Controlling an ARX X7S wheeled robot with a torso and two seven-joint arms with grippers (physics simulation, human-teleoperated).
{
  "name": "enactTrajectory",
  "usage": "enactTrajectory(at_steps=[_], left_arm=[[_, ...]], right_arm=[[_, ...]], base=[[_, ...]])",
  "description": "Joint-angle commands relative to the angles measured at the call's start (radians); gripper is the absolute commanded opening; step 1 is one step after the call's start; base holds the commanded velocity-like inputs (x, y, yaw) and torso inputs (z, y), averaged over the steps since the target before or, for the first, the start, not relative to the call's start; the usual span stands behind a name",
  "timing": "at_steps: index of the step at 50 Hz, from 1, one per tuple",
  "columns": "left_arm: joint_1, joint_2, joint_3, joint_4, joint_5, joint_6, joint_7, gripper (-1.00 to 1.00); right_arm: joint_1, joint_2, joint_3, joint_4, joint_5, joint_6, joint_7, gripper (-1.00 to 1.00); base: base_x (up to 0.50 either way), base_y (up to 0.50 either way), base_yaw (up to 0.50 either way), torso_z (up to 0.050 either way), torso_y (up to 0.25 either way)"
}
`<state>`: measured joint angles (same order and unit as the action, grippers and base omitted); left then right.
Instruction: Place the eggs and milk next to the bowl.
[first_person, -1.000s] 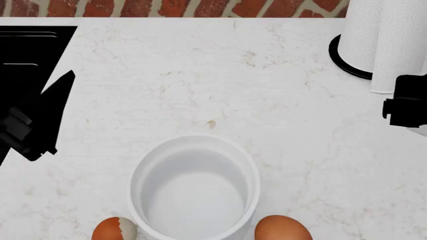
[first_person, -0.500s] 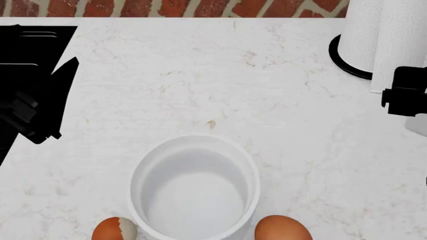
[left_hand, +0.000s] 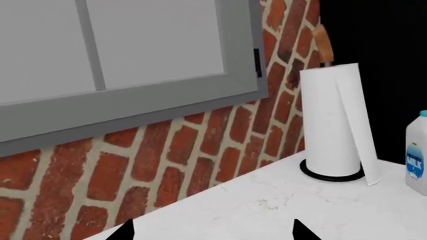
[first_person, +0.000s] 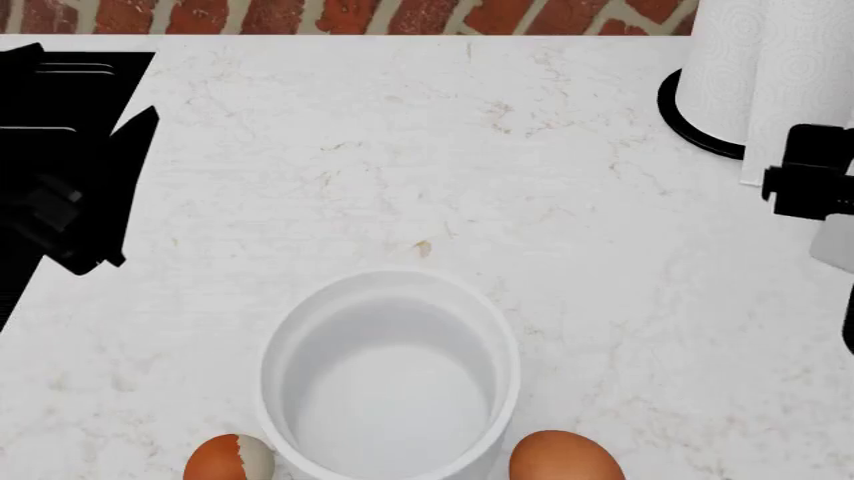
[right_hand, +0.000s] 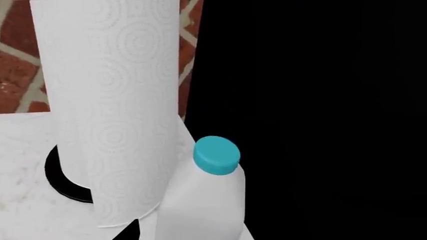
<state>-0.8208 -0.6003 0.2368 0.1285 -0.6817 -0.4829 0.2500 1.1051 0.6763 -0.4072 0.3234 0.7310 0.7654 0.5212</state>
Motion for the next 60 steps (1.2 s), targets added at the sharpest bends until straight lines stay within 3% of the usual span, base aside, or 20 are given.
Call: enactTrajectory(at_steps=[1, 42, 55, 56, 60], left_arm=[[-0.011, 0.026, -0.012, -0.036, 0.033, 0.023, 0.033, 1.00], [-0.062, 0.063, 0.027, -0.150, 0.078, 0.060, 0.057, 1.00], [-0.066, 0.064, 0.031, -0.152, 0.079, 0.058, 0.055, 1.00], [-0.065, 0.063, 0.031, -0.152, 0.077, 0.058, 0.056, 1.00], [-0.063, 0.063, 0.030, -0.154, 0.078, 0.061, 0.055, 1.00]], right_arm=[[0.046, -0.048, -0.002, 0.093, -0.055, -0.036, -0.056, 1.00], [0.185, -0.174, -0.072, 0.519, -0.178, -0.224, -0.181, 1.00], [0.169, -0.170, -0.057, 0.508, -0.167, -0.223, -0.169, 1.00], [0.169, -0.170, -0.054, 0.504, -0.164, -0.219, -0.165, -1.00], [0.169, -0.168, -0.052, 0.494, -0.162, -0.211, -0.156, -1.00]], base=[[0.00, 0.00, 0.00, 0.000, 0.000], [0.00, 0.00, 0.00, 0.000, 0.000], [0.00, 0.00, 0.00, 0.000, 0.000], [0.00, 0.00, 0.00, 0.000, 0.000], [0.00, 0.00, 0.00, 0.000, 0.000]])
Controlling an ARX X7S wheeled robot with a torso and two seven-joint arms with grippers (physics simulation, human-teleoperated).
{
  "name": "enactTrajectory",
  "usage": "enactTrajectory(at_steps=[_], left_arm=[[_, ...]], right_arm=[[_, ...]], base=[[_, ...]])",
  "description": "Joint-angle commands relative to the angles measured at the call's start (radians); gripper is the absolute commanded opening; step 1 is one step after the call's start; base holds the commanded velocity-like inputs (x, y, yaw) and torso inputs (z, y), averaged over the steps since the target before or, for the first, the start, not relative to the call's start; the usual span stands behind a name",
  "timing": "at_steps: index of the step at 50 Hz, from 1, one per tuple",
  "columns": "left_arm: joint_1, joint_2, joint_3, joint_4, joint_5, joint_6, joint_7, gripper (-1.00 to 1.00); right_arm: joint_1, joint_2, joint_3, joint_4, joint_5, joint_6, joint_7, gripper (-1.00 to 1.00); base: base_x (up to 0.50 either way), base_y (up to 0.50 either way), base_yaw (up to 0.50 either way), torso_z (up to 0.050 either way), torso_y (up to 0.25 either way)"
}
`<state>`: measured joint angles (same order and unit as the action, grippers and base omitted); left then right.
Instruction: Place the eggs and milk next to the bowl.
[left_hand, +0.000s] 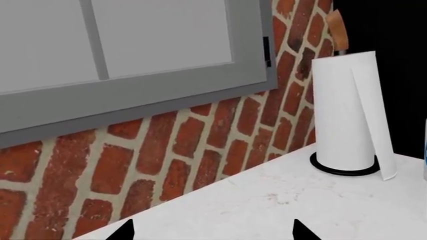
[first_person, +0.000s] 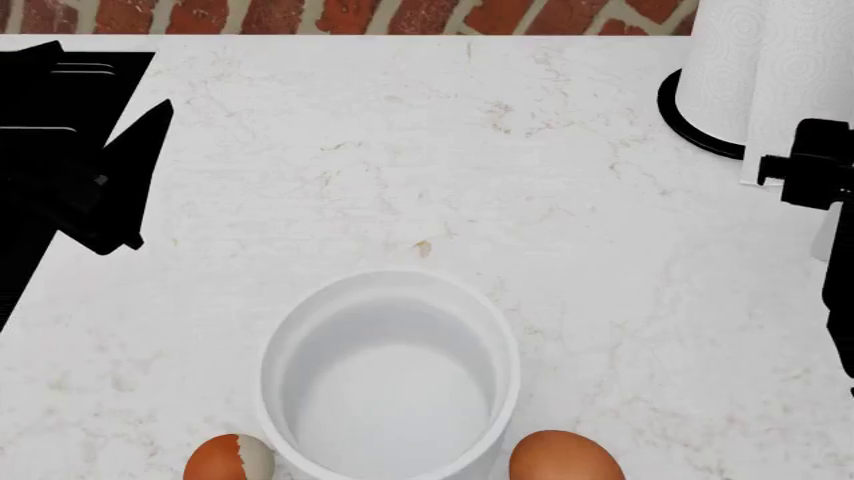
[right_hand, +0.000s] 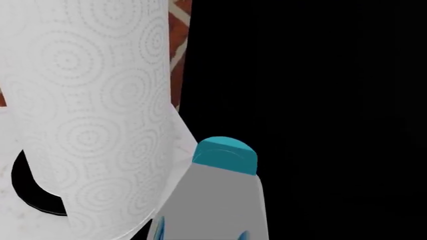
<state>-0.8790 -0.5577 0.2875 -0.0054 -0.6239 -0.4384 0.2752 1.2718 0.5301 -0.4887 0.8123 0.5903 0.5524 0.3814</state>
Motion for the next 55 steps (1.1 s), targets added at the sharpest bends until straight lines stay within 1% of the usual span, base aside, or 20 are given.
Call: enactTrajectory(at_steps=[1, 14, 22, 31, 36, 44, 55], left_arm=[[-0.004, 0.020, -0.019, -0.020, 0.021, 0.018, 0.030, 1.00], [0.000, 0.023, -0.018, -0.020, 0.020, 0.023, 0.030, 1.00], [0.025, 0.017, -0.020, 0.004, 0.011, 0.031, 0.033, 1.00], [0.062, 0.004, -0.036, 0.042, -0.006, 0.040, 0.028, 1.00], [0.104, -0.016, -0.054, 0.081, -0.022, 0.046, 0.022, 1.00], [0.218, -0.060, -0.098, 0.183, -0.051, 0.070, 0.001, 1.00], [0.309, -0.098, -0.138, 0.260, -0.072, 0.087, -0.022, 1.00]], right_arm=[[0.001, -0.020, 0.031, -0.003, -0.019, 0.006, -0.014, -1.00], [-0.013, 0.003, 0.039, -0.077, -0.003, 0.043, 0.003, -1.00], [-0.086, 0.071, 0.052, -0.342, 0.064, 0.144, 0.026, -1.00], [-0.139, 0.132, 0.063, -0.538, 0.132, 0.227, 0.028, -1.00], [-0.171, 0.165, 0.060, -0.645, 0.170, 0.241, -0.009, -1.00], [-0.189, 0.206, 0.051, -0.782, 0.221, 0.285, -0.042, -1.00], [-0.207, 0.233, 0.068, -0.859, 0.270, 0.281, -0.087, -1.00]], base=[[0.00, 0.00, 0.00, 0.000, 0.000], [0.00, 0.00, 0.00, 0.000, 0.000], [0.00, 0.00, 0.00, 0.000, 0.000], [0.00, 0.00, 0.00, 0.000, 0.000], [0.00, 0.00, 0.00, 0.000, 0.000], [0.00, 0.00, 0.00, 0.000, 0.000], [0.00, 0.00, 0.00, 0.000, 0.000]])
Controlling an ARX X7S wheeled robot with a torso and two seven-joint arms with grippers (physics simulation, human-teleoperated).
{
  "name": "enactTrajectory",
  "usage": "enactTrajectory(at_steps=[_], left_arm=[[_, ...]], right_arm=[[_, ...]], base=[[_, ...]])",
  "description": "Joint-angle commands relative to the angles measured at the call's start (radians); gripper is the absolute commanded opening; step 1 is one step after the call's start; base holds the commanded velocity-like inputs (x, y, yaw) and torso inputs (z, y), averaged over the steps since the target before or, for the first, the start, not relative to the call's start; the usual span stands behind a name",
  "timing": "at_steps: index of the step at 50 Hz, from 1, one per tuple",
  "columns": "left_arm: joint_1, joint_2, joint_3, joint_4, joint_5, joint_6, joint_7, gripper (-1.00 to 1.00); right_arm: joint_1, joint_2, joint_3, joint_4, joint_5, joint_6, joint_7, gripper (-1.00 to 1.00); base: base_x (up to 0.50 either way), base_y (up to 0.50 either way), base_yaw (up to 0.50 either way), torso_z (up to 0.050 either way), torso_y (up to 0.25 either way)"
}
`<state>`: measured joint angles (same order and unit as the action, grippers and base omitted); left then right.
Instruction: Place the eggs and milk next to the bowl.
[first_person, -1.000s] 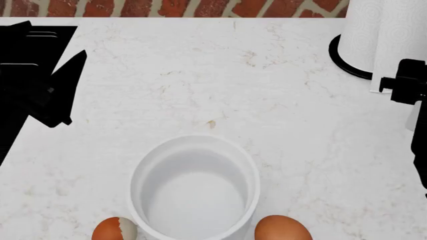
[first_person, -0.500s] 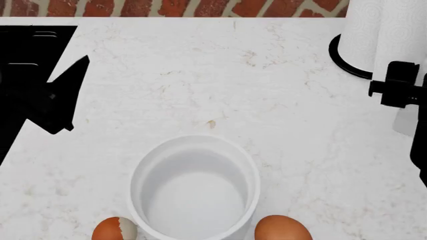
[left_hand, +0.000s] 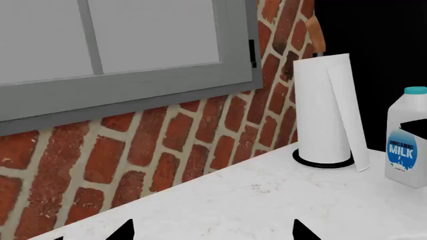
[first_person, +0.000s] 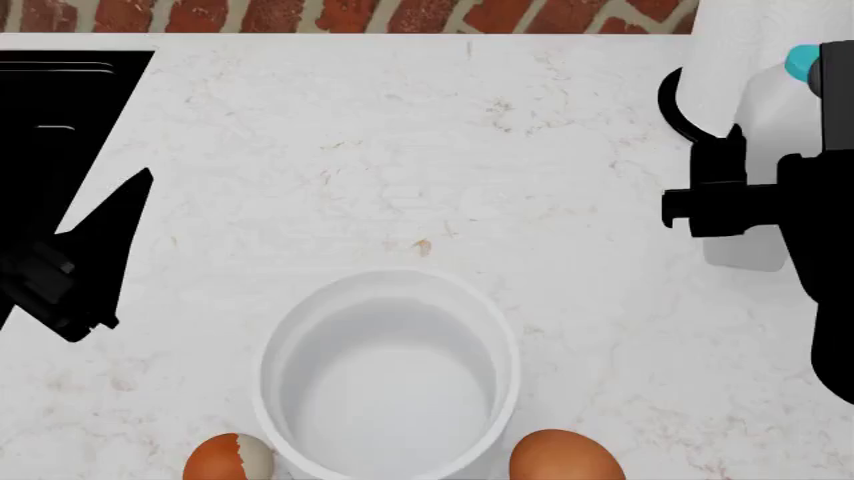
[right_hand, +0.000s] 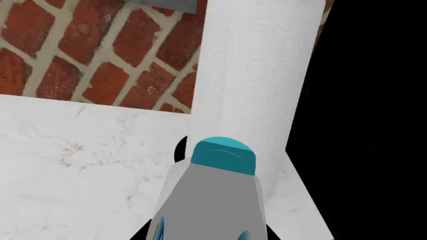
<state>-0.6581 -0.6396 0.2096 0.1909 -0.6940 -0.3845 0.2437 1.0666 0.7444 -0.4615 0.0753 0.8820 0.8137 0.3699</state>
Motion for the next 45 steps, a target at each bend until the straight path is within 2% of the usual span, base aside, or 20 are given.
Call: enactTrajectory(at_steps=[1, 22, 45], left_arm=[[0.098, -0.018, -0.063, 0.069, -0.002, 0.039, 0.010, 1.00], [0.271, -0.053, -0.127, 0.144, -0.002, 0.127, 0.005, 1.00], [0.328, -0.048, -0.133, 0.144, 0.022, 0.179, 0.015, 1.00]], right_arm=[[0.000, 0.020, 0.038, -0.129, -0.019, 0.020, -0.083, -1.00], [0.000, 0.064, 0.052, -0.289, 0.101, 0.082, -0.140, -1.00], [-0.008, 0.129, 0.085, -0.390, 0.227, 0.141, -0.180, -1.00]], base=[[0.00, 0.00, 0.00, 0.000, 0.000], [0.00, 0.00, 0.00, 0.000, 0.001], [0.00, 0.00, 0.00, 0.001, 0.001]])
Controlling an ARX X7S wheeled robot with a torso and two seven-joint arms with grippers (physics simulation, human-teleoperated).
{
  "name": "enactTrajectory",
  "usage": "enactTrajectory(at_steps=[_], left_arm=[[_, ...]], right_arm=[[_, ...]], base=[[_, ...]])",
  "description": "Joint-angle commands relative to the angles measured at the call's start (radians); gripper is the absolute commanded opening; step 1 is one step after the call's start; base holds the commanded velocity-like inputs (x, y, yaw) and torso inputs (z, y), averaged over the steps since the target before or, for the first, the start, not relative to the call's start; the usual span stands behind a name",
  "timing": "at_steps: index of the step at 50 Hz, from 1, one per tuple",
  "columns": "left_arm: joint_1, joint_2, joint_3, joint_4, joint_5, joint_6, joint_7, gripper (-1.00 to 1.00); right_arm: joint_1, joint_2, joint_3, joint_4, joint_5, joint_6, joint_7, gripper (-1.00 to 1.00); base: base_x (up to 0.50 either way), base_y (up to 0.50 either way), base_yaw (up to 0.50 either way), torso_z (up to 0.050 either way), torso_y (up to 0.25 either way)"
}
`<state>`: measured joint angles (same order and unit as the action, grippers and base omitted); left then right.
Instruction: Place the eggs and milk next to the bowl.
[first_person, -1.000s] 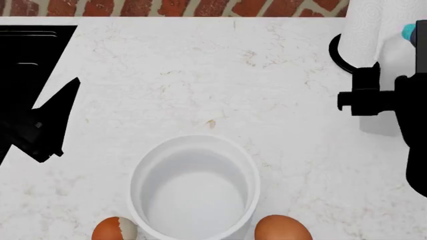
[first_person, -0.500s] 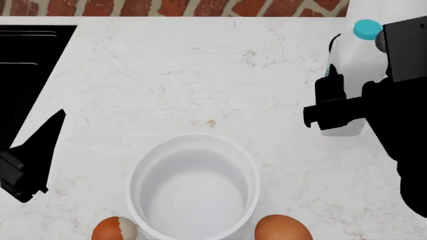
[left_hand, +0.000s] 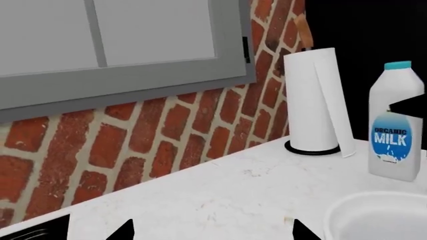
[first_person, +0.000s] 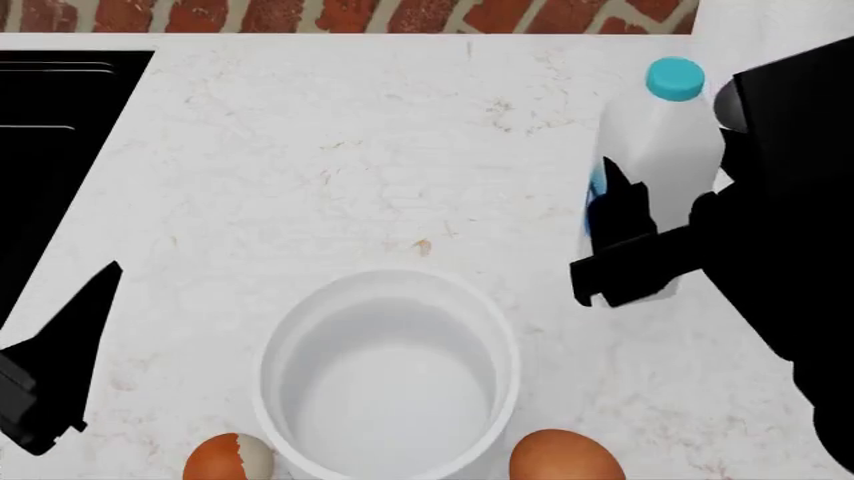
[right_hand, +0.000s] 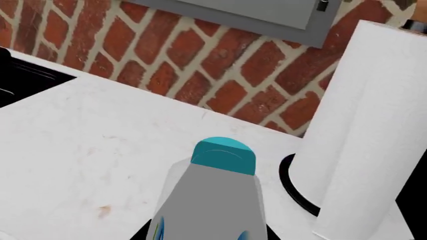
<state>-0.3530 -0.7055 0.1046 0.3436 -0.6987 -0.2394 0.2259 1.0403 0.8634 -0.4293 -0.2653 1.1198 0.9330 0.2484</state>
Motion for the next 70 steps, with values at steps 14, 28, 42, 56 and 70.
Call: enactTrajectory(at_steps=[14, 28, 42, 56, 70], left_arm=[[0.032, 0.016, -0.027, -0.003, 0.027, 0.037, 0.031, 1.00], [0.037, 0.015, -0.028, -0.001, 0.028, 0.041, 0.029, 1.00], [0.035, 0.018, -0.024, -0.010, 0.033, 0.048, 0.033, 1.00], [0.021, 0.020, -0.017, -0.014, 0.034, 0.043, 0.031, 1.00], [0.017, 0.025, -0.010, -0.024, 0.042, 0.049, 0.034, 1.00]], right_arm=[[0.015, 0.022, 0.053, -0.083, 0.036, 0.036, -0.090, -1.00], [0.015, 0.020, 0.043, -0.097, 0.050, 0.040, -0.107, -1.00], [-0.013, 0.017, 0.028, -0.082, 0.021, 0.011, -0.129, -1.00], [-0.057, 0.021, 0.034, -0.086, 0.021, -0.015, -0.126, -1.00], [-0.092, 0.019, 0.025, -0.076, -0.002, -0.045, -0.139, -1.00]], base=[[0.00, 0.00, 0.00, 0.000, 0.001], [0.00, 0.00, 0.00, 0.000, 0.001], [0.00, 0.00, 0.00, 0.001, 0.001], [0.00, 0.00, 0.00, 0.000, 0.001], [0.00, 0.00, 0.00, 0.001, 0.001]])
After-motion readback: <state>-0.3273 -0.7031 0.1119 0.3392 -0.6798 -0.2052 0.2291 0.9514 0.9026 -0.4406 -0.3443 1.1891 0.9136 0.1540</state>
